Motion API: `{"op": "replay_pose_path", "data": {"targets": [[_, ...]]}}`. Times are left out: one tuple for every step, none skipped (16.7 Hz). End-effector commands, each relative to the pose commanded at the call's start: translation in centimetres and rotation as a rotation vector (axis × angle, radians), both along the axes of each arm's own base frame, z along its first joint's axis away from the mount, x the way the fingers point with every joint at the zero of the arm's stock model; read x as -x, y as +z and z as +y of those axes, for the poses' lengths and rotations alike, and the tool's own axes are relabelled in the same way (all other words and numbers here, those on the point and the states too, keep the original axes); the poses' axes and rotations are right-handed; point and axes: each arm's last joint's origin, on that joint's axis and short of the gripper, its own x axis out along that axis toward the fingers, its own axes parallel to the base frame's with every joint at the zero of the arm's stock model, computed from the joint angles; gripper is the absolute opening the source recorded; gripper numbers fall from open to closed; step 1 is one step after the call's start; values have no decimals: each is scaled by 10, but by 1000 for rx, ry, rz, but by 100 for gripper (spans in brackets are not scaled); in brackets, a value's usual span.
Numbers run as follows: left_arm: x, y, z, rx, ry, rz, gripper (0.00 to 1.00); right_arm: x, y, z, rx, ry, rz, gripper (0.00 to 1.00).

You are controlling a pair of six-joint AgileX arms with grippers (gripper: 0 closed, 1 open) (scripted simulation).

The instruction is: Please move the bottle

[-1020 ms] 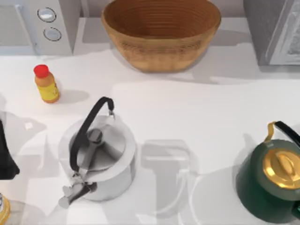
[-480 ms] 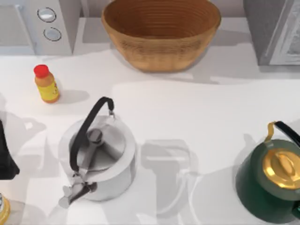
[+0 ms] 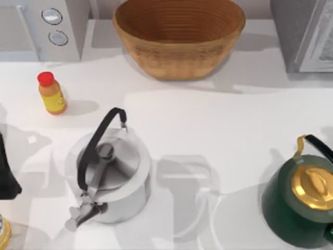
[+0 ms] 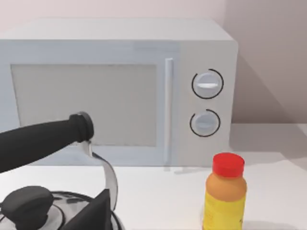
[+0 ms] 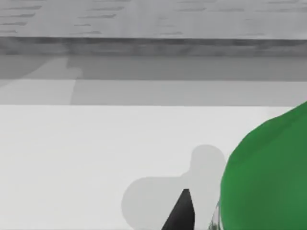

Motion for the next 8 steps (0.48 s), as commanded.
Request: {"op": "replay_pose_path", "data": {"targets": [[0, 0, 0, 0, 0, 0, 100, -1, -1, 0, 1, -2, -1, 0], [0, 0, 0, 0, 0, 0, 100, -1, -1, 0, 1, -2, -1, 0], [0, 0, 0, 0, 0, 0, 100, -1, -1, 0, 1, -2, -1, 0], [0, 0, 0, 0, 0, 0, 100, -1, -1, 0, 1, -2, -1, 0], [0, 0, 0, 0, 0, 0, 100, -1, -1, 0, 1, -2, -1, 0], [0, 0, 0, 0, 0, 0, 100, -1, -1, 0, 1, -2, -1, 8], [0, 0, 0, 0, 0, 0, 100, -1, -1, 0, 1, -2, -1, 15], [0, 0, 0, 0, 0, 0, 100, -1, -1, 0, 1, -2, -1, 23]]}}
